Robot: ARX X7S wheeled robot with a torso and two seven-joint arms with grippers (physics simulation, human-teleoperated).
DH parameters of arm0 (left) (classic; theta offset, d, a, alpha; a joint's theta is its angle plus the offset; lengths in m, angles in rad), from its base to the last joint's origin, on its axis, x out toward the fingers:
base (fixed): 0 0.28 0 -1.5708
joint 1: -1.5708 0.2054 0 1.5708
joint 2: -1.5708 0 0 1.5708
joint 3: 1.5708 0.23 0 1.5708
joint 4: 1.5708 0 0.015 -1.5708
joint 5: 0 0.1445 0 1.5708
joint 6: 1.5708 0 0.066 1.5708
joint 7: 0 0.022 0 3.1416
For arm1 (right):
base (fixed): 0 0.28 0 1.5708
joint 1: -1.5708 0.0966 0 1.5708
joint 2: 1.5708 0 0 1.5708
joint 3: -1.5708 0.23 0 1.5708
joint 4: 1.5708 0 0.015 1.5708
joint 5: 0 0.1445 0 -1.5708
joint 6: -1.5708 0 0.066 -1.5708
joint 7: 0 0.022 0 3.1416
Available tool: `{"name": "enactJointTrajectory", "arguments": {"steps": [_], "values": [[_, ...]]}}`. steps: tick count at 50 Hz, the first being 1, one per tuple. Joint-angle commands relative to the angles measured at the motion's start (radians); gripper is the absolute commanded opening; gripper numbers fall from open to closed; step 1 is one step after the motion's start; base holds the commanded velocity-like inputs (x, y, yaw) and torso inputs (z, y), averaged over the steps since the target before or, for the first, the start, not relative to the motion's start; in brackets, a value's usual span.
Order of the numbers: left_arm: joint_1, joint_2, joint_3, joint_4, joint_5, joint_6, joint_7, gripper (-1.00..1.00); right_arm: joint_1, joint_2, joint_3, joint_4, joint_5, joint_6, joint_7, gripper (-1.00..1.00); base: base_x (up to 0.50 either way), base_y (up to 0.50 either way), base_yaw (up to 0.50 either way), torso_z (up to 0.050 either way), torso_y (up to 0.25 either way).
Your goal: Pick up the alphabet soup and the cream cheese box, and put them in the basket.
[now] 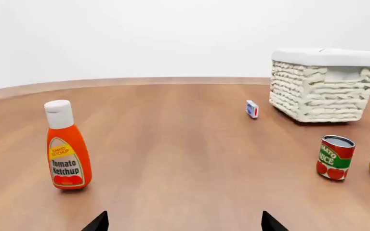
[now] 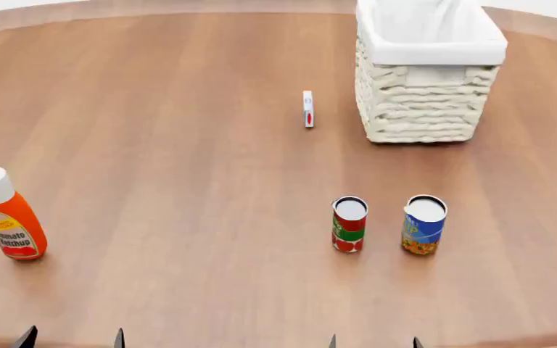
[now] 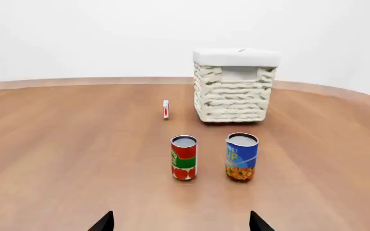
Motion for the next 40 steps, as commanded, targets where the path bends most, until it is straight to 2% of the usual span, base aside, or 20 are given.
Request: {"name": "enactJointTrajectory", "arguments": {"steps": [1,13,16,28,40], "values": [[0.001,-0.016,0.018,-0.002,-0.013,-0.003,-0.019,1.00,-0.001,0.016,-0.025,-0.011,0.010,0.014,0.018,1.00,0.00,0.00,0.00,0.000,0.000],[-0.007,-0.052,0.065,-0.036,-0.014,0.021,-0.062,1.00,0.008,0.045,-0.067,-0.005,0.024,0.045,0.083,1.00,0.00,0.00,0.00,0.000,0.000],[-0.008,-0.057,0.070,-0.034,-0.020,0.019,-0.067,1.00,0.005,0.048,-0.071,0.012,0.027,0.013,0.097,1.00,0.00,0.44,0.00,0.000,0.000],[-0.016,-0.075,0.083,-0.041,-0.036,0.023,-0.091,1.00,0.014,0.070,-0.105,-0.016,0.032,0.060,0.117,1.00,0.00,0.50,0.00,0.000,0.000],[-0.022,-0.086,0.097,-0.050,-0.047,0.022,-0.111,1.00,0.020,0.081,-0.116,-0.009,0.061,0.056,0.128,1.00,0.00,0.00,0.00,0.000,0.000]]}}
